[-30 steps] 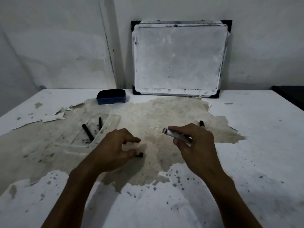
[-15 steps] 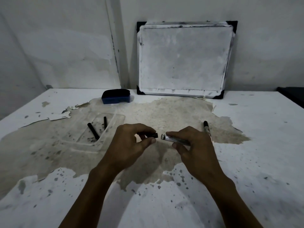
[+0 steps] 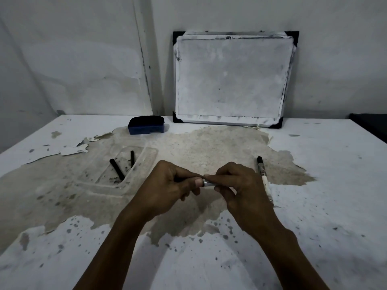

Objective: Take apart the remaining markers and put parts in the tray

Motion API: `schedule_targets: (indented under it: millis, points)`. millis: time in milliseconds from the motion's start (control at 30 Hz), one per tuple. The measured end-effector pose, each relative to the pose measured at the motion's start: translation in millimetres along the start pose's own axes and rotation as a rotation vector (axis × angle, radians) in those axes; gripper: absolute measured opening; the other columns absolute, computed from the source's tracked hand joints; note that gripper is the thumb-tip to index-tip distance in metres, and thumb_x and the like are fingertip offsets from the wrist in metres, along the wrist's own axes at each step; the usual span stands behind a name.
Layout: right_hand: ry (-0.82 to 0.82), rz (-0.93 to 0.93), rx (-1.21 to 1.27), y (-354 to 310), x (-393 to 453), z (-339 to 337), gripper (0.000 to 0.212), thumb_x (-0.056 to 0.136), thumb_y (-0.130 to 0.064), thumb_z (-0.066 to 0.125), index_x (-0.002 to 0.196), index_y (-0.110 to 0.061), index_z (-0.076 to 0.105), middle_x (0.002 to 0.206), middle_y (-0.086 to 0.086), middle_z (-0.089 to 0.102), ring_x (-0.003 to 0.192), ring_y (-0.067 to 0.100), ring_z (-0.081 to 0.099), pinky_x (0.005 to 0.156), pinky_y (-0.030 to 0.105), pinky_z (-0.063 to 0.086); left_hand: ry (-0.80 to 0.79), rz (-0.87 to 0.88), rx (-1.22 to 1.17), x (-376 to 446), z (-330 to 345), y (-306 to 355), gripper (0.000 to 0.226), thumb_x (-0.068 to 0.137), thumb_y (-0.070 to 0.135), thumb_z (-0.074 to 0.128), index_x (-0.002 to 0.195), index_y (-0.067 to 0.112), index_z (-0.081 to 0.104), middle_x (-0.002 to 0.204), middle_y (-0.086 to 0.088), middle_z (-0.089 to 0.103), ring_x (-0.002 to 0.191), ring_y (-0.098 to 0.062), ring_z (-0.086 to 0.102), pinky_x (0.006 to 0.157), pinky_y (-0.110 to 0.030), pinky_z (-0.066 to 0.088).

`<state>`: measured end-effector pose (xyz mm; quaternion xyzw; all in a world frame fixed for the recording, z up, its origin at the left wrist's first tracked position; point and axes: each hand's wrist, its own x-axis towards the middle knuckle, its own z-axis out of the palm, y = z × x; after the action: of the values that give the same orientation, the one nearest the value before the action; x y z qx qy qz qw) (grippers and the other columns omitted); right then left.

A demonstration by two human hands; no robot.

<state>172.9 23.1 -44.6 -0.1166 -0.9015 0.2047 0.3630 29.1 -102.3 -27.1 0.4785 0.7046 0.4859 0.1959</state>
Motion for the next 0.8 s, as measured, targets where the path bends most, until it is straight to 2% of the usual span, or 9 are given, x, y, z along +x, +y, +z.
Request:
schedule_targets:
  millis: [133,233,367,433,500,567,633,700,800]
  points:
    - [0.050,-0.107,-0.056,-0.5,0.6,0.4,0.033,0.070,0.010,0.075,0.096,-0.011,0.076,0.078,0.007,0.070,0.071,0.023,0.062,0.058,0.039,0.053,-0.043,-0.193,-0.334,-0.7,-0.2,-1.8,0.022,0.073,0.027,0.075,0.084,0.009,0.081,0.070,-0.011,0.076,0.054,-0.013,0.060,0.050,-0.024,0.051]
    - [0.066,-0.157,-0.049,-0.2,1.0,-0.6,0.028,0.072,0.011,0.073,0.090,-0.010,0.077,0.076,0.009,0.069,0.072,0.027,0.062,0.060,0.041,0.052,-0.120,-0.287,-0.414,-0.9,0.2,-3.5,0.027,0.067,0.026,0.078,0.085,0.006,0.080,0.075,-0.016,0.076,0.058,-0.015,0.064,0.051,-0.026,0.052]
    - [0.072,-0.197,-0.077,-0.5,1.0,-3.2,0.026,0.071,0.011,0.069,0.082,-0.010,0.079,0.077,0.010,0.069,0.078,0.026,0.065,0.090,0.049,0.049,-0.242,-0.323,-0.381,-1.9,5.2,-2.6,0.027,0.071,0.024,0.077,0.094,0.010,0.079,0.082,-0.015,0.078,0.067,-0.018,0.068,0.058,-0.025,0.055]
    - [0.113,-0.153,-0.098,-0.7,1.7,-4.6,0.033,0.069,0.014,0.069,0.088,-0.011,0.078,0.093,0.012,0.070,0.097,0.026,0.063,0.105,0.050,0.038,-0.217,-0.307,-0.402,-0.4,11.8,-0.6,0.018,0.081,0.016,0.073,0.096,0.009,0.078,0.082,-0.014,0.078,0.067,-0.015,0.070,0.058,-0.023,0.055]
    - [0.194,-0.027,-0.069,-3.5,2.5,-7.4,0.047,0.066,0.016,0.064,0.100,-0.014,0.074,0.113,0.011,0.063,0.116,0.022,0.053,0.109,0.042,0.035,-0.125,-0.295,-0.415,2.3,21.7,3.2,0.012,0.086,0.012,0.069,0.093,0.010,0.079,0.082,-0.013,0.079,0.066,-0.014,0.070,0.059,-0.023,0.055]
    - [0.335,0.170,0.028,-6.0,4.0,-13.1,0.049,0.069,0.012,0.065,0.108,-0.019,0.068,0.113,0.004,0.059,0.110,0.011,0.054,0.096,0.021,0.044,-0.065,-0.281,-0.438,5.0,33.9,8.6,0.012,0.088,0.012,0.068,0.094,0.010,0.078,0.081,-0.013,0.079,0.067,-0.015,0.071,0.059,-0.023,0.056]
    - [0.419,0.400,0.177,-4.5,6.3,-19.7,0.034,0.080,-0.010,0.070,0.110,-0.025,0.062,0.101,-0.005,0.063,0.092,0.000,0.060,0.074,0.008,0.047,-0.063,-0.260,-0.452,7.4,46.8,15.4,0.012,0.089,0.012,0.068,0.095,0.008,0.076,0.080,-0.012,0.079,0.066,-0.017,0.071,0.059,-0.023,0.056]
    - [0.399,0.576,0.328,1.4,6.6,-25.2,0.027,0.083,-0.030,0.069,0.109,-0.027,0.061,0.086,-0.010,0.069,0.077,-0.001,0.067,0.061,0.009,0.049,-0.098,-0.247,-0.445,10.1,59.9,22.5,0.012,0.088,0.013,0.068,0.096,0.007,0.075,0.079,-0.011,0.079,0.067,-0.018,0.073,0.058,-0.024,0.056]
    - [0.397,0.655,0.385,10.0,1.3,-34.0,0.026,0.077,-0.025,0.076,0.101,-0.025,0.066,0.074,-0.008,0.073,0.066,0.004,0.071,0.058,0.015,0.052,-0.147,-0.237,-0.420,14.0,76.6,31.6,0.012,0.088,0.014,0.070,0.097,0.007,0.073,0.079,-0.011,0.079,0.066,-0.018,0.074,0.059,-0.026,0.056]
